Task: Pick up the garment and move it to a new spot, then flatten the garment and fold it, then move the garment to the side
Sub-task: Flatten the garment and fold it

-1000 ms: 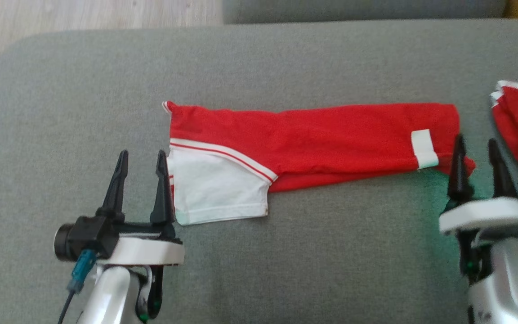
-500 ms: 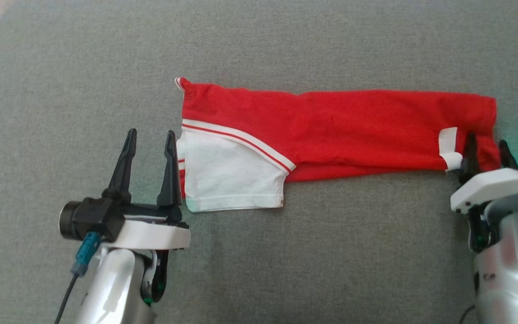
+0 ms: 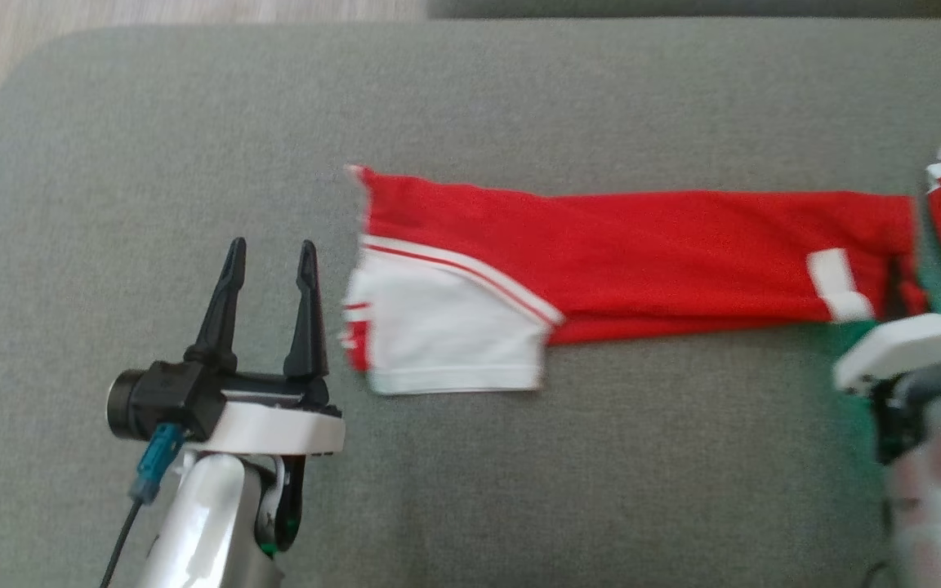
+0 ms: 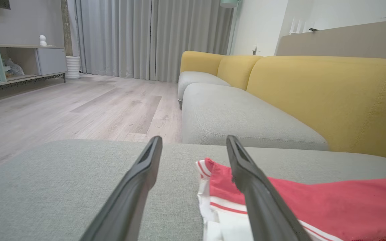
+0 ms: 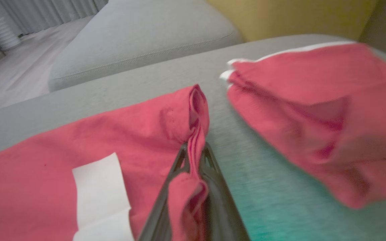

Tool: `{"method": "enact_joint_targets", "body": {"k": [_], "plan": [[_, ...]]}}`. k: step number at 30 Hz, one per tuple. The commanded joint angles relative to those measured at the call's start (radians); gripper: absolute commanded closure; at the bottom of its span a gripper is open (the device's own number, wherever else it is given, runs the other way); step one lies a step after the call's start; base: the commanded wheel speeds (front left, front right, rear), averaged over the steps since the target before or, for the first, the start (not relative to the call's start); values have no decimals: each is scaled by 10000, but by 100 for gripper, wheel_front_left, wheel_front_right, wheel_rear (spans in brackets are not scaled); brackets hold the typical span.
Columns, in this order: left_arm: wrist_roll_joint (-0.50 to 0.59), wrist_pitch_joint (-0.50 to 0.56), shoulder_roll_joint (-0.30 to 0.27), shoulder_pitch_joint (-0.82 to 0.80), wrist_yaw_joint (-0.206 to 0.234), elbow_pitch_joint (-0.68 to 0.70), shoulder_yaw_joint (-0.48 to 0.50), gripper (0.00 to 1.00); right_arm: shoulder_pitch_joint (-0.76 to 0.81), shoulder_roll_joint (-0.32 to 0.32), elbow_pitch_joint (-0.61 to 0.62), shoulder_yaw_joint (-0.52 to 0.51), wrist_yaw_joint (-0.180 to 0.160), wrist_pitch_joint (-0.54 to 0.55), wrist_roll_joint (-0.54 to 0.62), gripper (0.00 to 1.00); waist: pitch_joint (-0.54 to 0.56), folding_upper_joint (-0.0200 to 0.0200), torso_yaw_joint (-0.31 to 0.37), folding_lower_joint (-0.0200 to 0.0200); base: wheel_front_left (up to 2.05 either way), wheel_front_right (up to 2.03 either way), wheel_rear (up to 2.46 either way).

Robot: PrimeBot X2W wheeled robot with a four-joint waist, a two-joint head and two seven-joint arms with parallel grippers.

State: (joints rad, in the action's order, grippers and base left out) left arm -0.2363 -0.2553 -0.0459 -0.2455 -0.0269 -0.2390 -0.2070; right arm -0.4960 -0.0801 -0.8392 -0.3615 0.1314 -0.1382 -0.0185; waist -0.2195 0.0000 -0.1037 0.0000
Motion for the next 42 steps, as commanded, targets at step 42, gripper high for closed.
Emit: {"method": "enact_joint_targets", "body": {"k": [42], "plan": [[260,-65,-45,-60,-201,218,1,0,-450,297,1291,6071,-7,-112,-4147,100,1093,0,-2535,0,0,0,0]]}}
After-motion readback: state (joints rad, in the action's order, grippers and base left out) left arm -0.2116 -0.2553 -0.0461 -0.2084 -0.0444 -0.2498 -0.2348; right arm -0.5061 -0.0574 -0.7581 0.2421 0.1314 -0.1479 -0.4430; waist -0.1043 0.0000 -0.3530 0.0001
